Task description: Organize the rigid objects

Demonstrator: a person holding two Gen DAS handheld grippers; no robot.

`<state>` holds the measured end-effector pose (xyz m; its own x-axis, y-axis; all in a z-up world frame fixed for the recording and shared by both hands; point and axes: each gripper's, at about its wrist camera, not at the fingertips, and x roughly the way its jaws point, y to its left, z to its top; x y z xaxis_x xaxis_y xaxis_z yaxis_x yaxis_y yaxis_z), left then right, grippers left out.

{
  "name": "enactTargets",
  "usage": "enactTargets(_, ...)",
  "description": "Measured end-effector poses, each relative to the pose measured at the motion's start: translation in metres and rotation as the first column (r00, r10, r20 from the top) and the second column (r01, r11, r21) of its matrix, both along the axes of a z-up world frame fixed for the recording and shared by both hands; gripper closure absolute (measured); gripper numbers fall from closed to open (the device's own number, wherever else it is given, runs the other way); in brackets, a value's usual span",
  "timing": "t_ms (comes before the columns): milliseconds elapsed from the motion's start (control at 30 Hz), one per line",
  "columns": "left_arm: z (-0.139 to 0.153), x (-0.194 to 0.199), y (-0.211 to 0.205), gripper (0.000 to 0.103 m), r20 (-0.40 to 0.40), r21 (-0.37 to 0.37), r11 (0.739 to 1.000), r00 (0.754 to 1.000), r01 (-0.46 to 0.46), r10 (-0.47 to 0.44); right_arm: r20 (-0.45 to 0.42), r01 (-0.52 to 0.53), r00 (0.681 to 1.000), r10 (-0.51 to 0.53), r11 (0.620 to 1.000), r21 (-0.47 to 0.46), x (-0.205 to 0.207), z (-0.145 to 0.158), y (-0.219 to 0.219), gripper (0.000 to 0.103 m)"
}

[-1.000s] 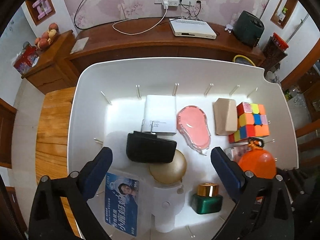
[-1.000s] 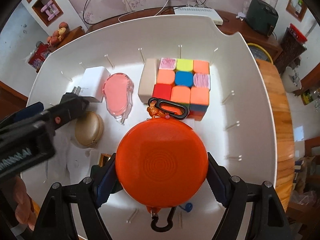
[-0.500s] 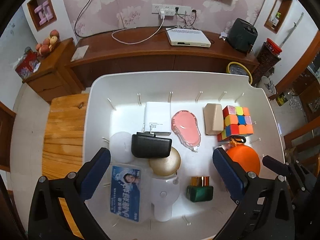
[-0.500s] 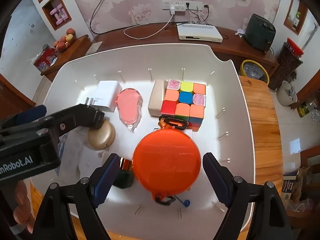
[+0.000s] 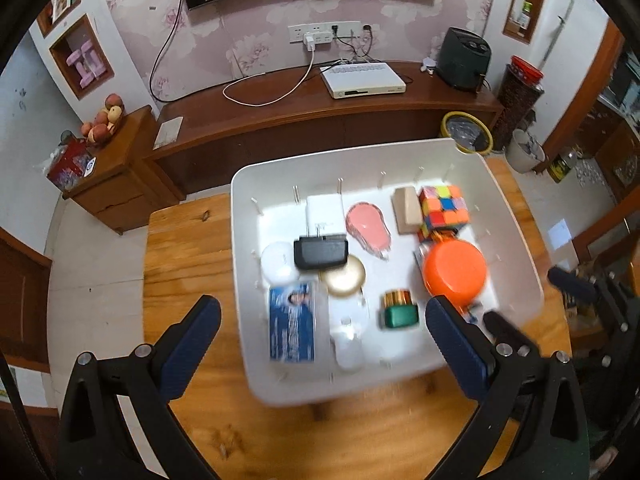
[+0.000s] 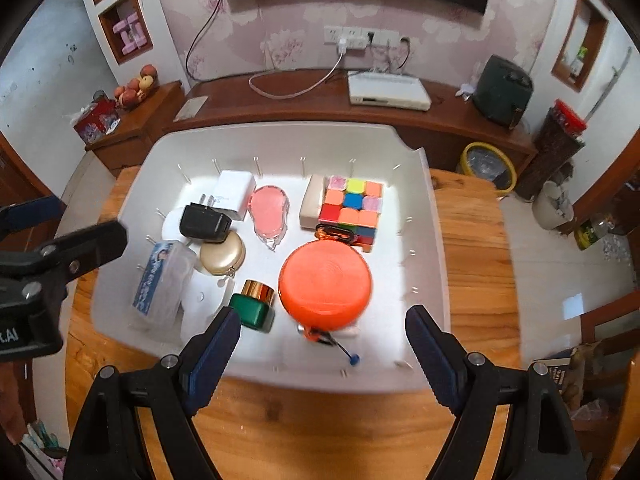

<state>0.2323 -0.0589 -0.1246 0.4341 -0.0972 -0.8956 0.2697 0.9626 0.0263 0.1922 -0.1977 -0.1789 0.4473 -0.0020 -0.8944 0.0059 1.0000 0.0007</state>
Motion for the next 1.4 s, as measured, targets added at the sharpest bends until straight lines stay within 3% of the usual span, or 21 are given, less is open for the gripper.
enactTargets(367,0.062,-0.110,0.021,0.001,0.048,-0.056,0.997,0.998,-0.046,0.048,0.126,-0.050,0.991,0.047,0.999,0.018,-0.100,0.076,0.005,0.018)
enactTargets(600,0.092,-0.176,0.028,0.001,0.132,0.004,0.990,0.982,-0.140,0.138,0.136,-0.091,0.987,0.084,0.995,0.046,-0.165,0.111,0.014,0.018)
enactTargets(767,0.108,-0.210,0.032,0.001,0.140,-0.049,0.986,0.976,-0.162,0.167,0.156,-0.085,0.985,0.074,0.994,0.066,-0.205,0.130,0.011,0.018)
enactTargets(900,0.124,-0.238,0.035,0.001,0.196,-0.071,0.981,0.962,-0.180,0.191,0.181,-0.055,0.983,0.040,0.995,0.079,-0.228,0.141,0.006,0.018)
enactTargets(1133,0.127,-0.265,0.033,0.001,0.223,-0.086,0.977,0.952,-0.195,0.210,0.216,-0.043,0.976,0.037,0.999,0.024,-0.257,0.154,0.010,0.018)
enactTargets(1400,0.118,-0.274,0.040,0.001,0.176,-0.112,0.965,0.951,-0.239,0.256,0.241,-0.017,0.970,0.004,0.998,0.053,-0.269,0.161,-0.001,0.018)
